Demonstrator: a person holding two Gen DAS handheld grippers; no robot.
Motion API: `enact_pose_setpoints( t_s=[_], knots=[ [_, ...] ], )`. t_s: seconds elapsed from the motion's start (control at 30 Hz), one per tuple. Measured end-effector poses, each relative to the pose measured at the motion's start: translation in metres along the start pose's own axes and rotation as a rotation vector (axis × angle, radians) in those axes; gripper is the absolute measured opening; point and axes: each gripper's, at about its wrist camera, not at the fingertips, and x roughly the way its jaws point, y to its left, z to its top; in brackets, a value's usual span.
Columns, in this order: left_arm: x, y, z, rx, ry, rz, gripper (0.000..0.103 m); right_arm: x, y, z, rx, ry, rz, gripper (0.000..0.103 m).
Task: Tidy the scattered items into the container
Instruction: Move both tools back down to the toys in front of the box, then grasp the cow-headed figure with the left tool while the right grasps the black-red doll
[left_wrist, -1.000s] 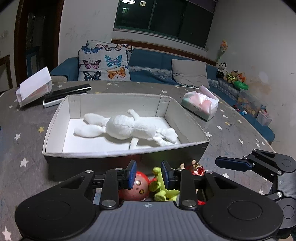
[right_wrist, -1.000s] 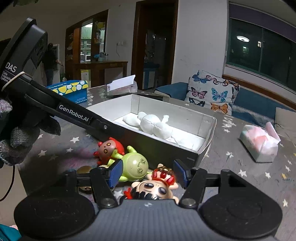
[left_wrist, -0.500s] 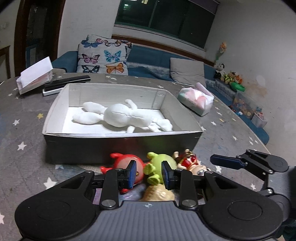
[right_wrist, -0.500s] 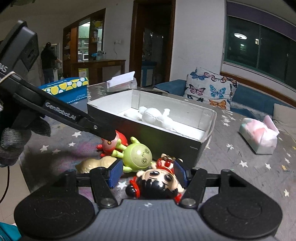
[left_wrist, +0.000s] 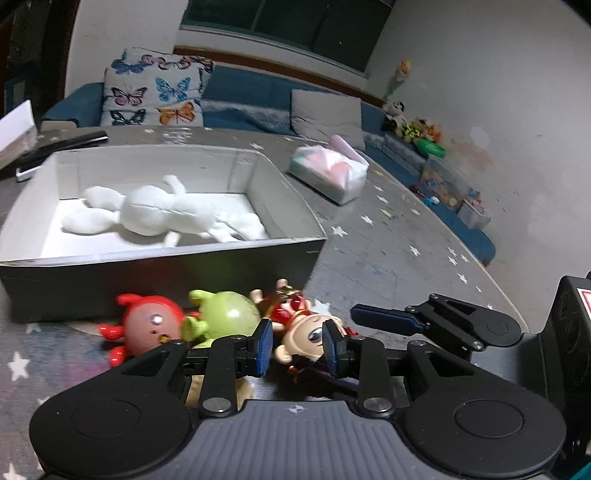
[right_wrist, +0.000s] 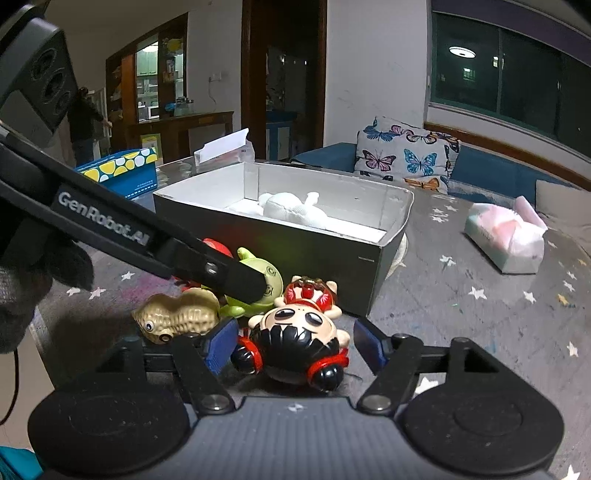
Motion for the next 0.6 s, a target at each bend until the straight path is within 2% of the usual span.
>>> enact_pose_setpoints(
  t_s=[0.17, 0.6],
  knots=[
    [0.013, -0.001, 0.001, -0.008, 0.037, -0.006, 0.032, 0.003, -0.002, -0.004, 0.015, 0.003, 0.003, 0.077],
    [0.023, 0.021, 0.004, -0.176, 0.078, -0.11, 0.033, 0.022, -0.008, -0.013, 0.072, 0.041, 0.027, 0.076]
  ],
)
